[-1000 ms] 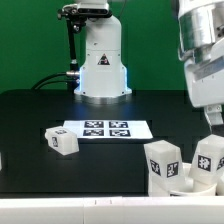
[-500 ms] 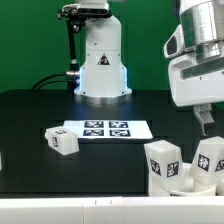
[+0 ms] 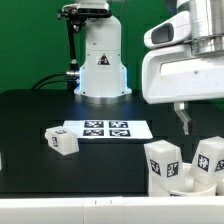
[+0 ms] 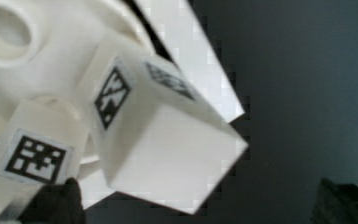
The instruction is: Assemble stool
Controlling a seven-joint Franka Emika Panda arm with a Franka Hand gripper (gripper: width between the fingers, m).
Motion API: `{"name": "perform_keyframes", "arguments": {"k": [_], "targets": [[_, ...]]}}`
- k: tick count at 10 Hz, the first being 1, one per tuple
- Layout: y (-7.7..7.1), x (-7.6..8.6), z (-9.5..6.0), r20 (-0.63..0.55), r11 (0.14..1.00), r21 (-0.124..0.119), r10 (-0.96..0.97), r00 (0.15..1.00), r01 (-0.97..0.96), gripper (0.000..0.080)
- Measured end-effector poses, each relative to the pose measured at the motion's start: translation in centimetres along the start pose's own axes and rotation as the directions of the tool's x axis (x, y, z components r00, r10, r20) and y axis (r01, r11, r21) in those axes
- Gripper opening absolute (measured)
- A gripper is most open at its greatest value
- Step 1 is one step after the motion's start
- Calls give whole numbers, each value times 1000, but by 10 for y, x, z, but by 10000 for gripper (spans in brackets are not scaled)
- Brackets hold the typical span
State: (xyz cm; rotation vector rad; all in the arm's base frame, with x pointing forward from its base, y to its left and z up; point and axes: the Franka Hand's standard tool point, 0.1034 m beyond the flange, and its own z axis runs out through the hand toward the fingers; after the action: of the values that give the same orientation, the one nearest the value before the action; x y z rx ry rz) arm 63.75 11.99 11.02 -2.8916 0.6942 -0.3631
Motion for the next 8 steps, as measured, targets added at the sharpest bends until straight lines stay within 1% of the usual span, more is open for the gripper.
{"name": "perform_keyframes", "arguments": {"k": [2, 3, 4, 5, 6, 8], "targets": [[2, 2, 0, -2, 995, -7, -97, 995, 97, 648], [3, 2, 0, 8, 964, -20, -265, 964, 265, 648], [2, 2, 0, 38, 886, -32, -462, 886, 463, 648], [1, 0, 2, 78, 795, -32, -603, 794, 606, 648], [2, 4, 2, 67, 783, -37, -618, 784, 621, 648], [3, 4, 2, 67, 787, -38, -613, 788, 616, 648]]}}
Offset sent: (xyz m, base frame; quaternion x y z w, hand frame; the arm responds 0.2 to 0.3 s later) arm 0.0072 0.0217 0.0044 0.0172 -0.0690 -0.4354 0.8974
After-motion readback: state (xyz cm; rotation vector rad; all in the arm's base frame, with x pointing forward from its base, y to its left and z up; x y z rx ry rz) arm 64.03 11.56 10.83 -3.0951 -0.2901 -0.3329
